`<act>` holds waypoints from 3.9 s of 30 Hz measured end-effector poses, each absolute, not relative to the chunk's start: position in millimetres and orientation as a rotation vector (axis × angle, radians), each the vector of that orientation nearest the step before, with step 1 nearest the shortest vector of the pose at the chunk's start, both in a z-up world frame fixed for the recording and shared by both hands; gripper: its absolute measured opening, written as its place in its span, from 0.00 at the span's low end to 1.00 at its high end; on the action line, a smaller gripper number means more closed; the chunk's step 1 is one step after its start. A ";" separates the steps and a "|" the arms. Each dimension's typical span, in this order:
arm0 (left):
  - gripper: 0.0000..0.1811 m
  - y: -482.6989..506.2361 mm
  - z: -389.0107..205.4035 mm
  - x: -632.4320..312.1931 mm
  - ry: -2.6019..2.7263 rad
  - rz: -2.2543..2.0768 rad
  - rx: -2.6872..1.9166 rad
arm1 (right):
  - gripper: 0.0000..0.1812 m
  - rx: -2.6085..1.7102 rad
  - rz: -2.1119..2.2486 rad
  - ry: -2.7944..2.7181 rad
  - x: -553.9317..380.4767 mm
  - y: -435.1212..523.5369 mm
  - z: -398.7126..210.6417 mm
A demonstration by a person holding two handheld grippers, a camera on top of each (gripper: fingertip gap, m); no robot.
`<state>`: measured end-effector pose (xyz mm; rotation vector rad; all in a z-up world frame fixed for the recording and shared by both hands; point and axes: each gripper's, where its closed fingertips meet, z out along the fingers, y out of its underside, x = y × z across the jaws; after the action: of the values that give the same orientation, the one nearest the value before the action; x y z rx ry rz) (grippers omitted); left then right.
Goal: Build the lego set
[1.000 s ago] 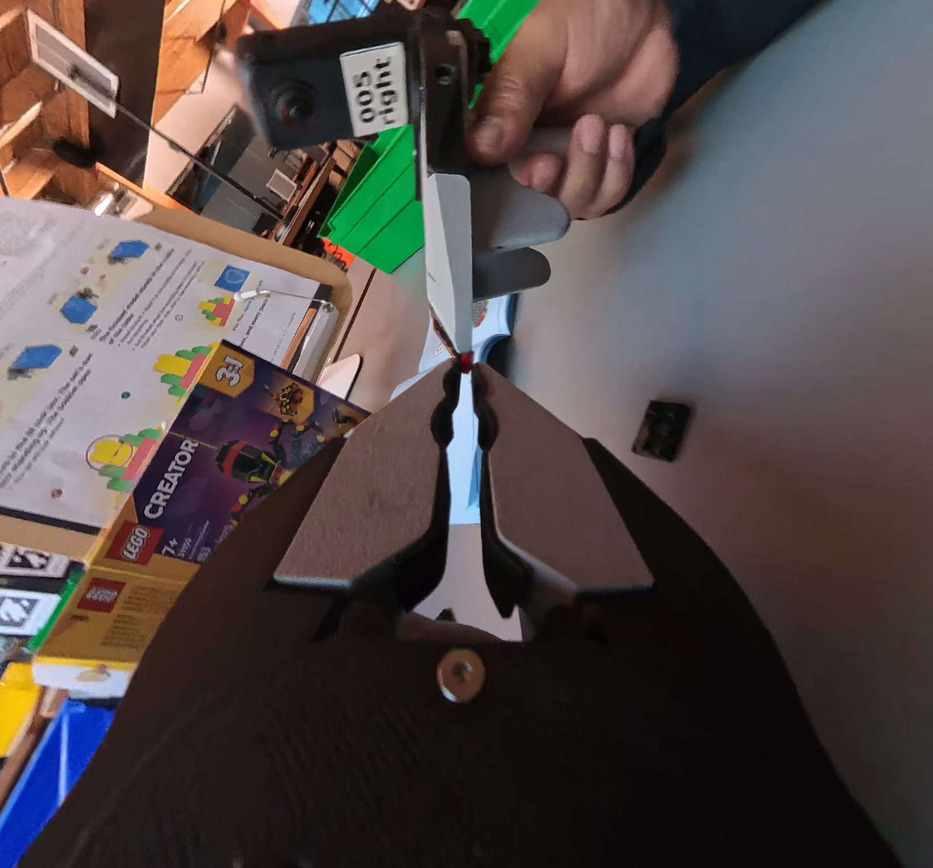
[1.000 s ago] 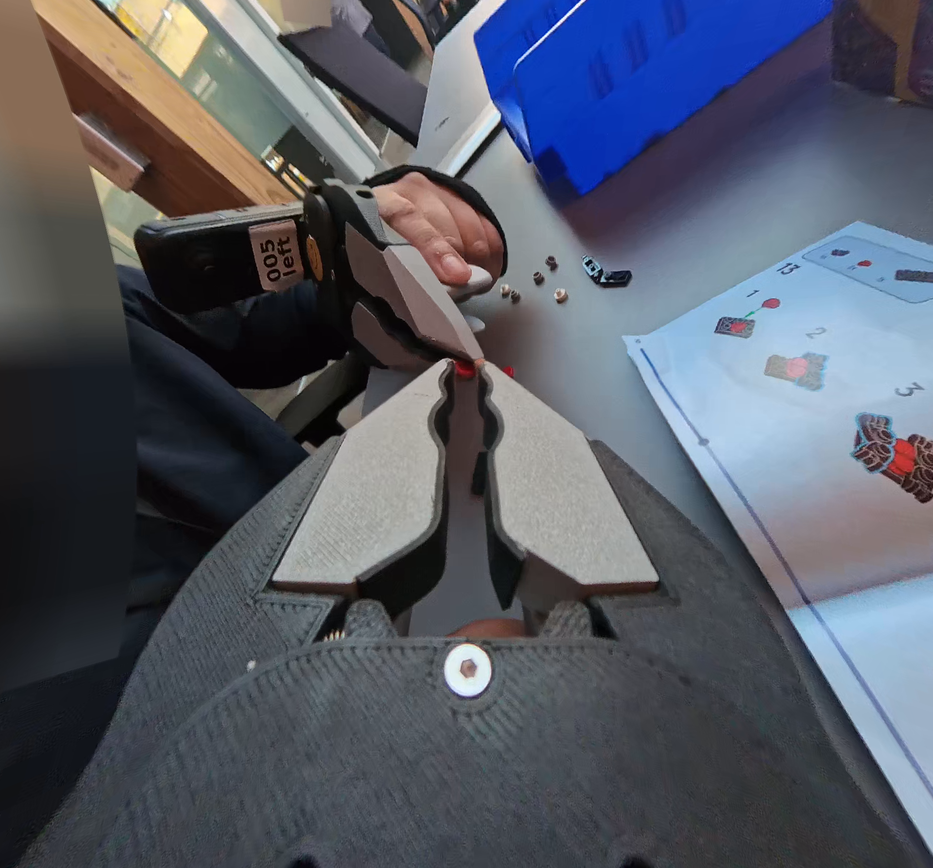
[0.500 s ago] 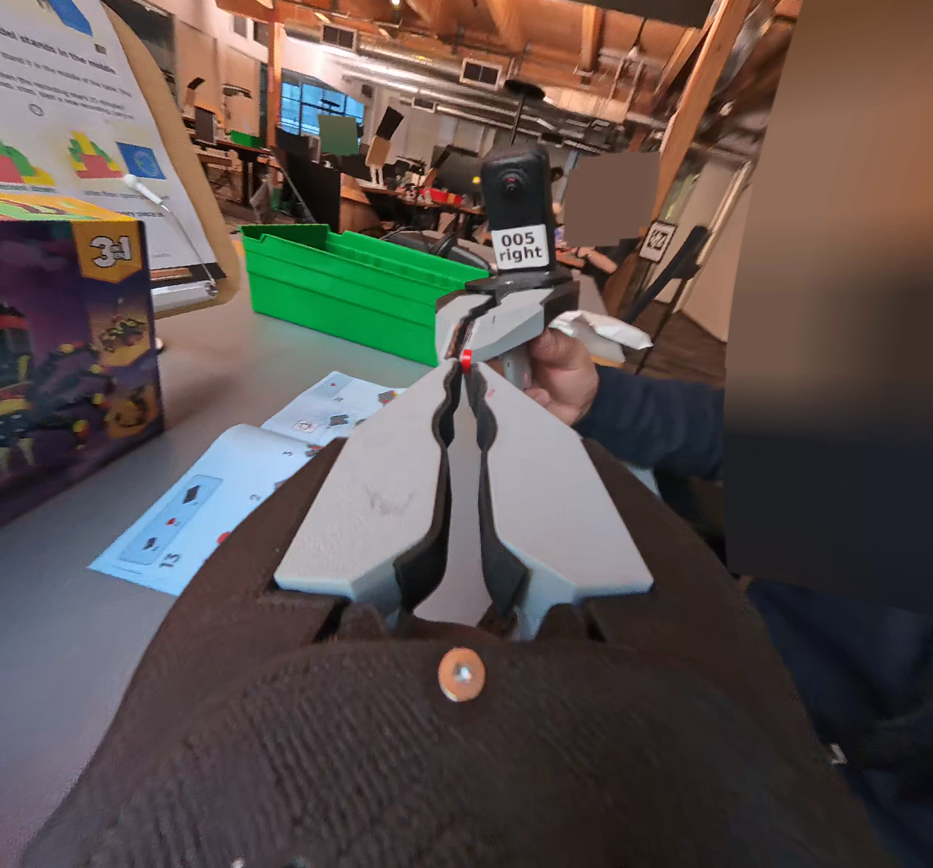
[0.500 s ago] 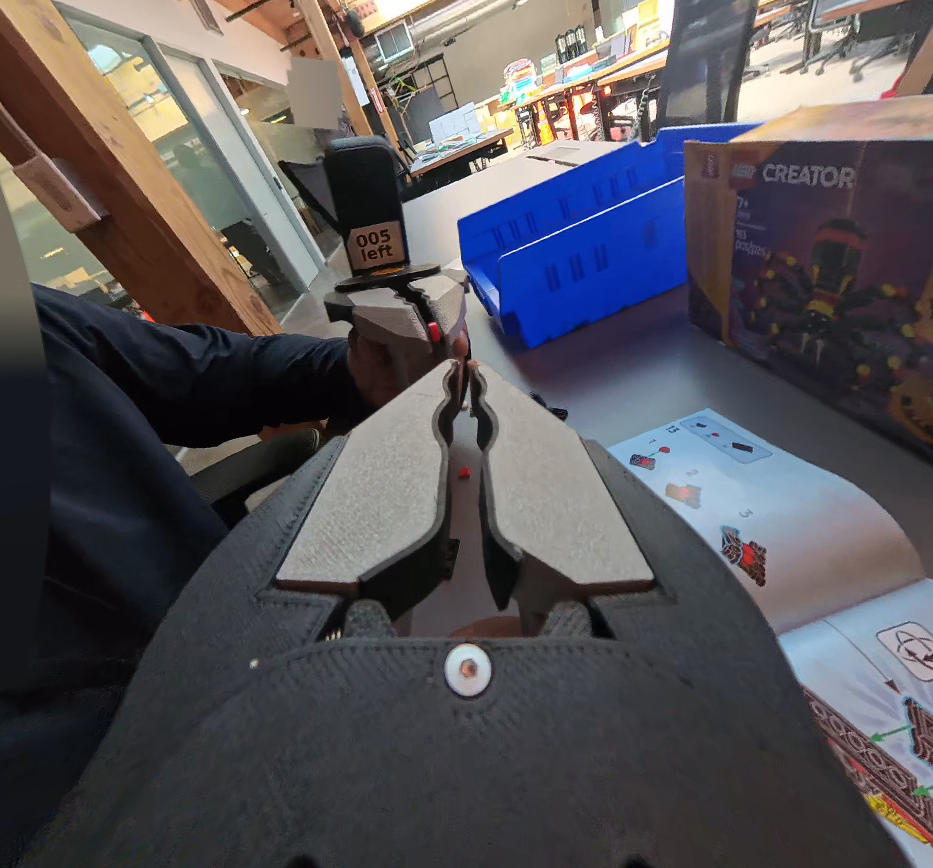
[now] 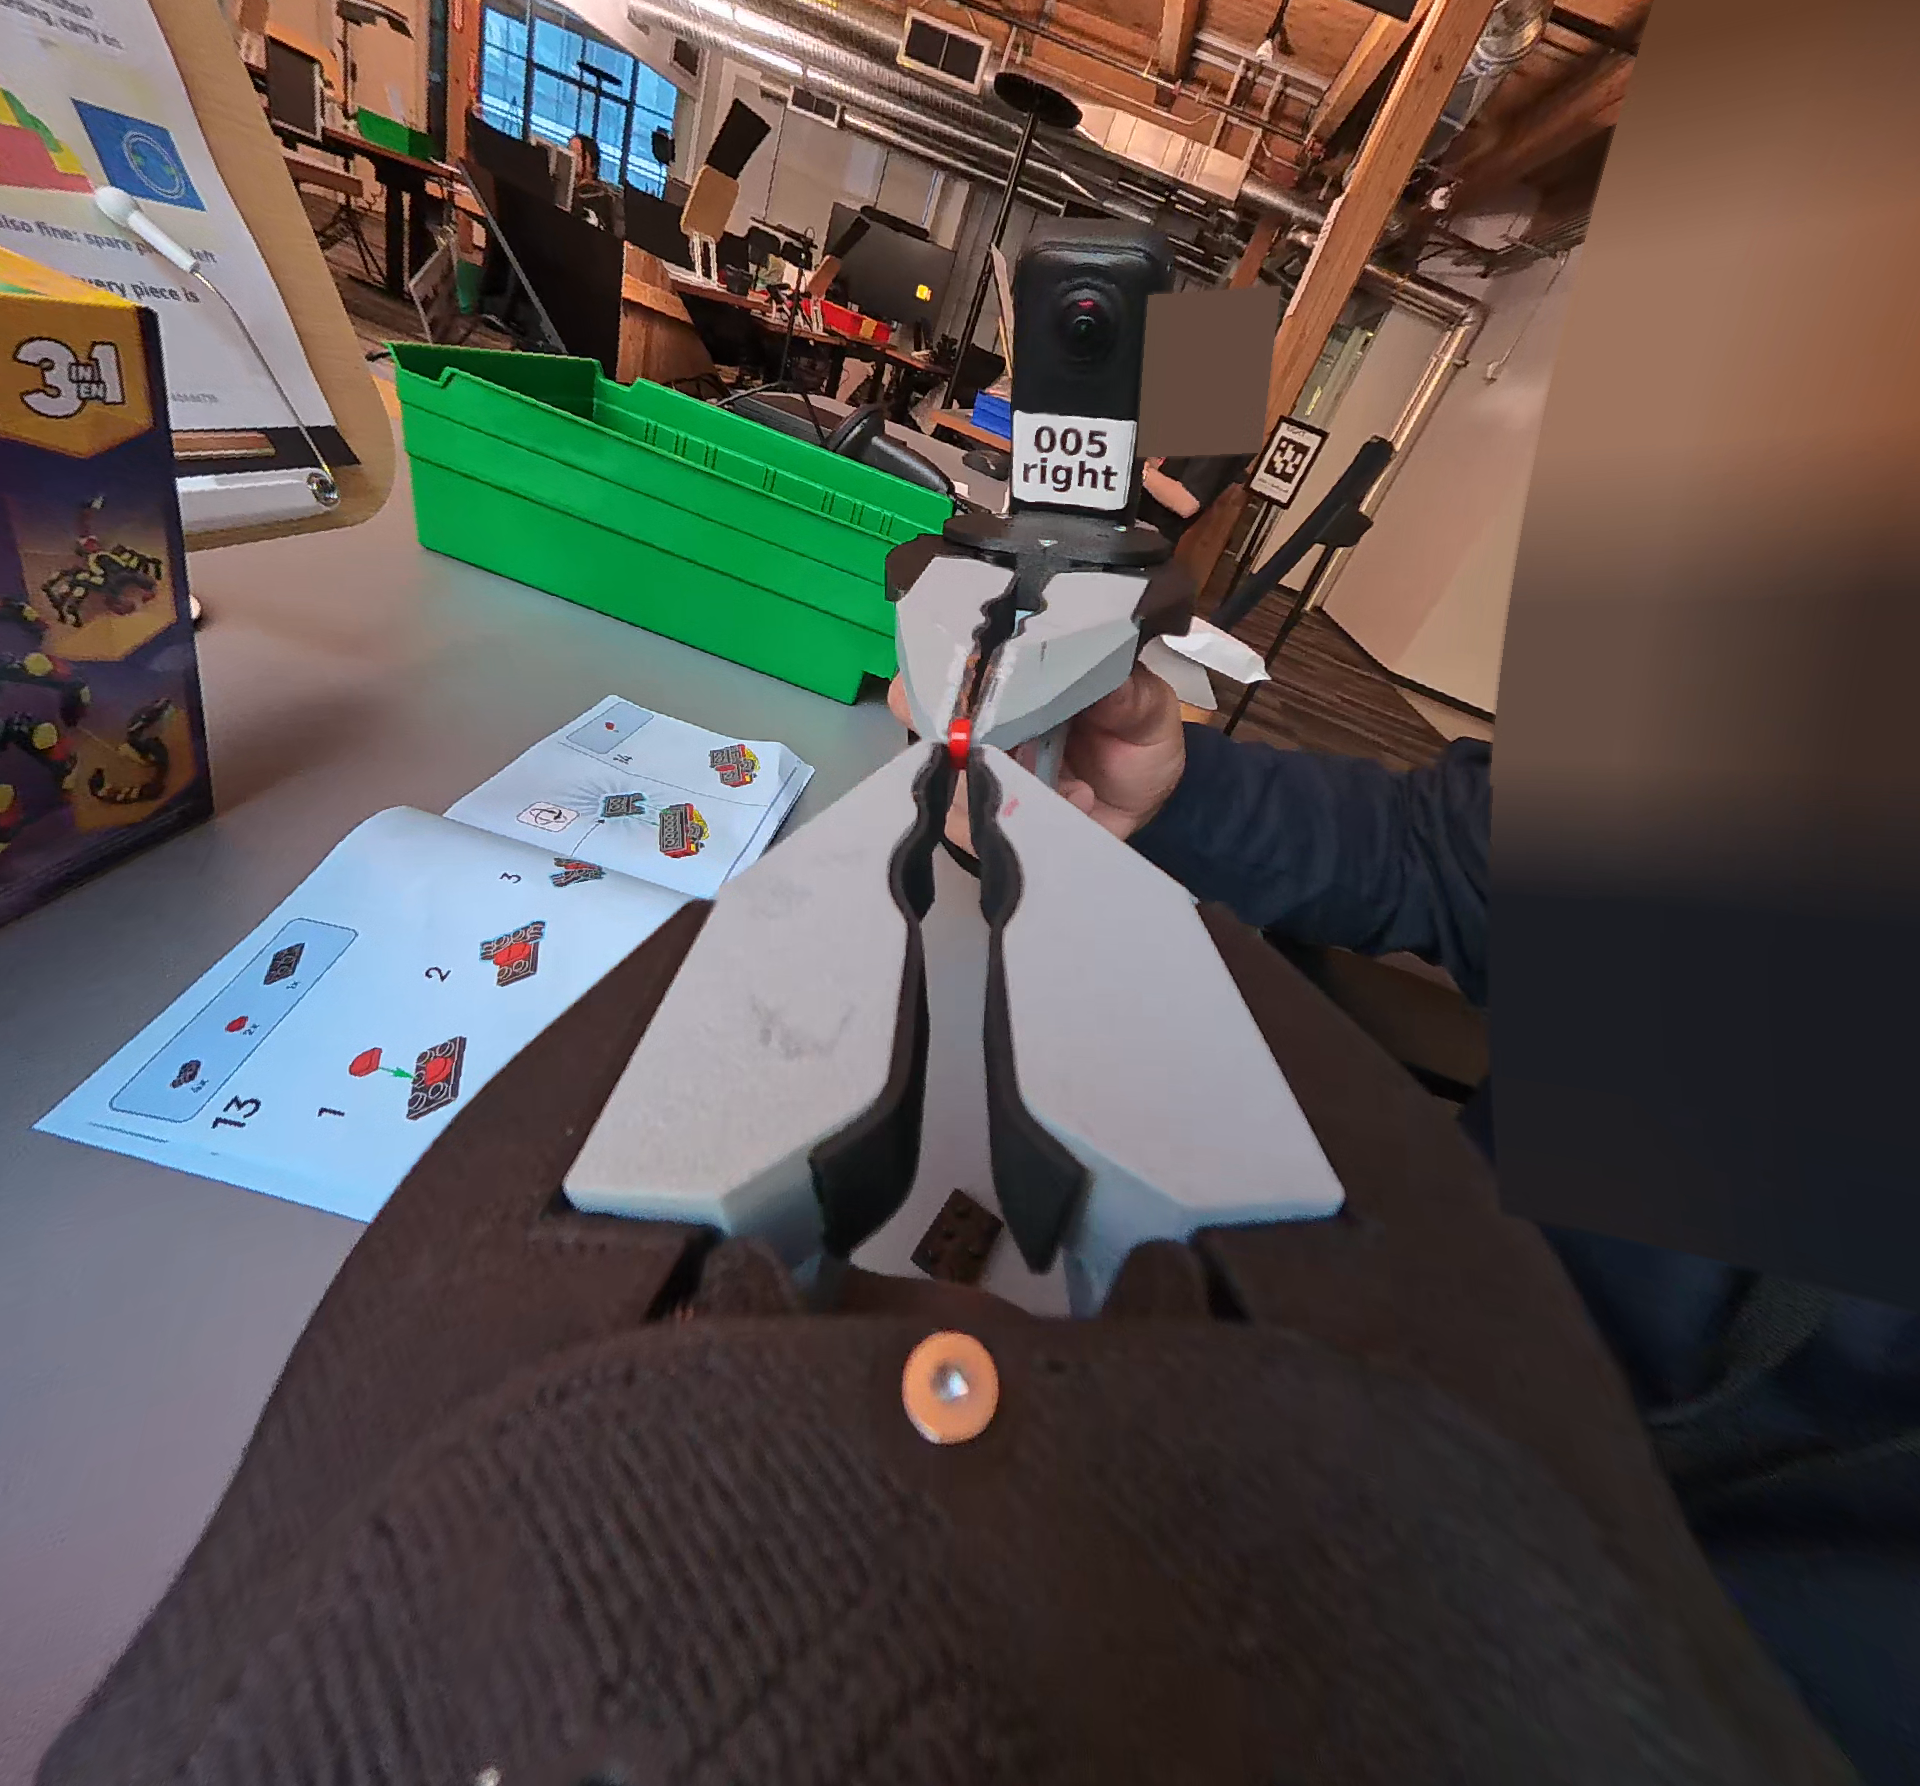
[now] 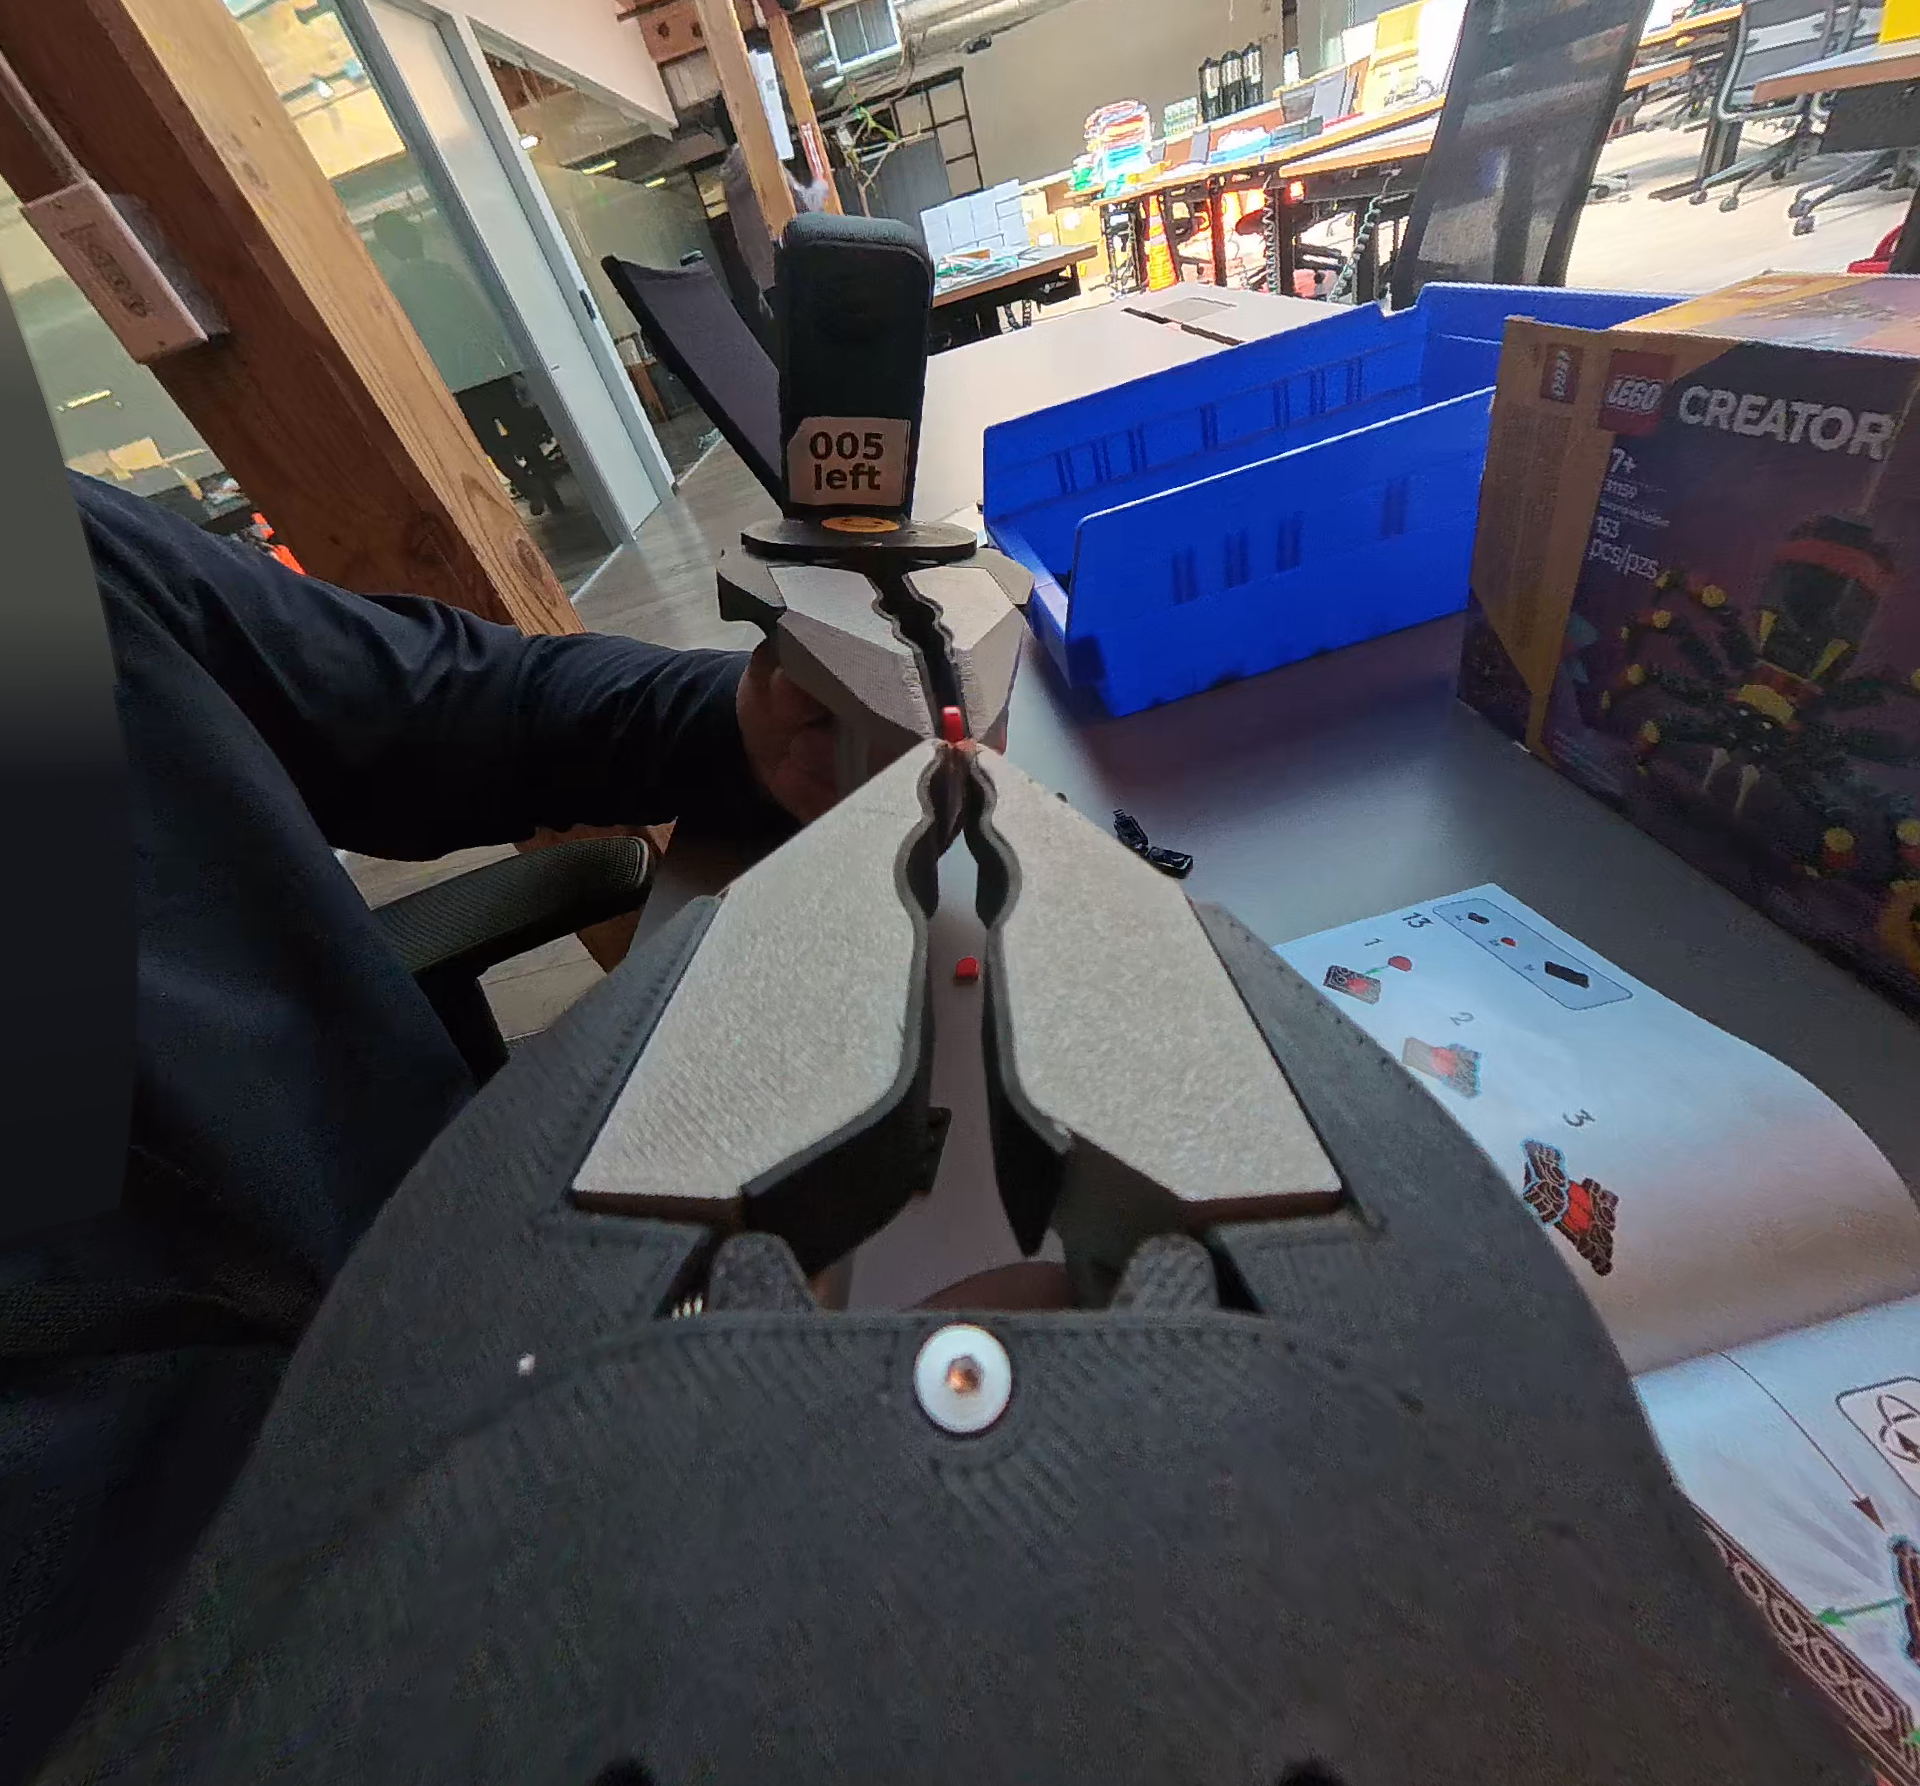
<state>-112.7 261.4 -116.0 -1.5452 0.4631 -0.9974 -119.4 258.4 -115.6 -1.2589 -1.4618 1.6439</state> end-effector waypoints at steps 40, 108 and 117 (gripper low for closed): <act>0.00 257.0 -123.7 -108.4 0.473 -1.093 -1.610 | 0.01 -1.264 1.678 -1.486 -118.5 256.3 -120.5; 0.00 255.6 -135.0 -106.9 0.510 -1.014 -1.692 | 0.01 -1.192 1.488 -1.578 -118.8 253.8 -130.2; 0.00 254.9 -140.6 -104.4 0.546 -1.018 -1.698 | 0.00 -1.181 1.409 -1.620 -116.8 252.0 -134.5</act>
<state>-104.4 254.9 -140.6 -1.6984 0.5462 -1.0178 -116.8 252.0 -134.5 -1.1812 -1.6196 1.4085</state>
